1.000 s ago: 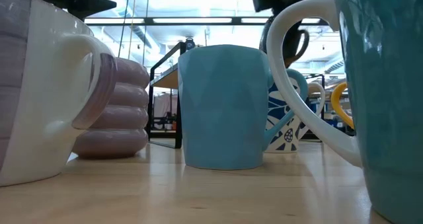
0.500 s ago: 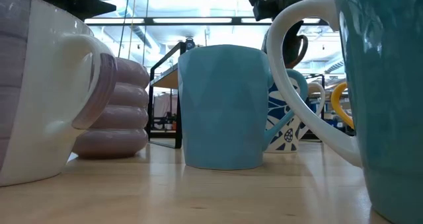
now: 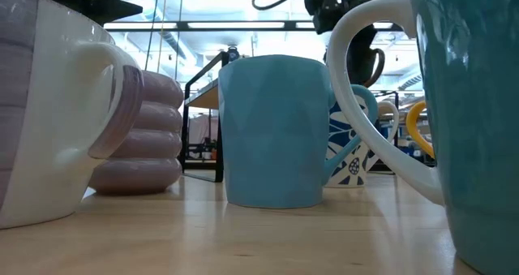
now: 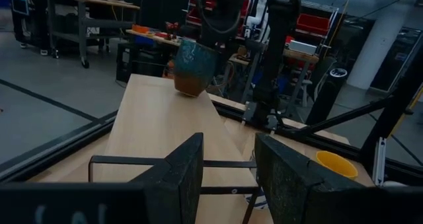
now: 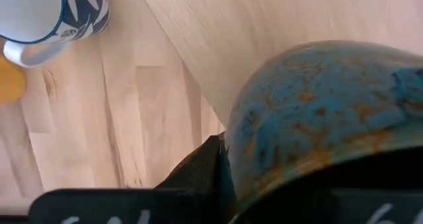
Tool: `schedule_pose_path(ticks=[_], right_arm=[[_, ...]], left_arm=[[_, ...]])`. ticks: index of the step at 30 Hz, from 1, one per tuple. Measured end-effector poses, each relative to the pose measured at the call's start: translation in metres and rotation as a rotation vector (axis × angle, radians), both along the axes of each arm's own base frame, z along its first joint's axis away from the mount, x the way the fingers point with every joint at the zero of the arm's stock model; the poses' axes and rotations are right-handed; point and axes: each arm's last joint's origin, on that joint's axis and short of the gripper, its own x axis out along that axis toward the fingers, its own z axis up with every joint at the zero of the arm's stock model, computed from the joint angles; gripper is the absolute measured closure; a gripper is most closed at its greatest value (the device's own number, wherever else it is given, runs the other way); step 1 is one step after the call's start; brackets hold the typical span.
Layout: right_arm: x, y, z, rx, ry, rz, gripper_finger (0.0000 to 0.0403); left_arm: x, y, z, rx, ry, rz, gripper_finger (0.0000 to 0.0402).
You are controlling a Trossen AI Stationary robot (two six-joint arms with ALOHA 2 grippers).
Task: Place coffee mugs
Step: Put the dark blue cup on the shelf
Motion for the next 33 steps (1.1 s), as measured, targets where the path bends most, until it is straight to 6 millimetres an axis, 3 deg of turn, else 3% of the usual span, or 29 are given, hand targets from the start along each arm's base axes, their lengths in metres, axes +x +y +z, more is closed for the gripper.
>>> schedule_pose_path(ticks=[18, 33], right_arm=[[0.000, -0.004, 0.010, -0.103, 0.008, -0.079, 0.0241], [-0.006, 0.000, 0.053, -0.196, -0.143, -0.128, 0.0190]], left_arm=[[0.000, 0.000, 0.000, -0.001, -0.002, 0.000, 0.0260], [0.000, 0.000, 0.000, -0.006, -0.004, 0.000, 0.0260]])
